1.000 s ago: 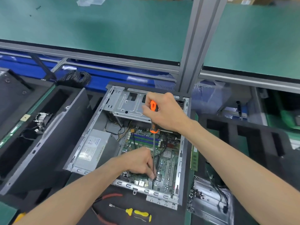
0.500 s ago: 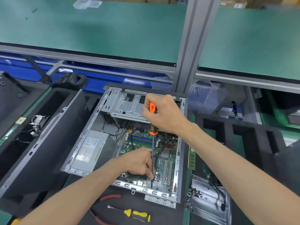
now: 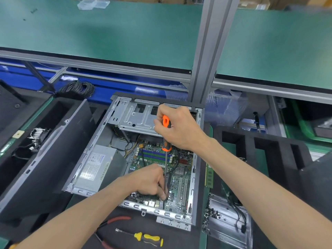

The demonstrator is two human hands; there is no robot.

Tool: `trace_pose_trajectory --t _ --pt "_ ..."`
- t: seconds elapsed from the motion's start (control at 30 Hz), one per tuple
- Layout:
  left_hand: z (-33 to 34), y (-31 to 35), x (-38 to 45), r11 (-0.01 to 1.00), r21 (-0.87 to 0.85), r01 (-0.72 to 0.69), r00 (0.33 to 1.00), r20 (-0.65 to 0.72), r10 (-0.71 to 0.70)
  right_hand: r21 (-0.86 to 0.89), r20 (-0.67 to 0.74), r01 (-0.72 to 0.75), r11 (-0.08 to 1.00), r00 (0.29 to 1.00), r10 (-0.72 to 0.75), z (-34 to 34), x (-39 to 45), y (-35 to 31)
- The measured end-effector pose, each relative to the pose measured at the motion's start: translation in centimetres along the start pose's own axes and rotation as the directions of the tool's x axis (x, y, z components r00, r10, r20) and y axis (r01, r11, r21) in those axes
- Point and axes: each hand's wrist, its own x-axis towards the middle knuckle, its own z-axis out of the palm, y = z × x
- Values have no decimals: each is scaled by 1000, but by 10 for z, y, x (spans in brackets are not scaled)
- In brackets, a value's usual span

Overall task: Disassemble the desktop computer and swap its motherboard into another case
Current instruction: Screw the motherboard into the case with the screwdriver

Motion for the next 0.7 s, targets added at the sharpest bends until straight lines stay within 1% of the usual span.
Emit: trace_pose_trajectory --t 0.7 --pt "2 -4 2 1000 -8 -8 1000 -9 8 21 -17 31 999 999 -31 1 1 -6"
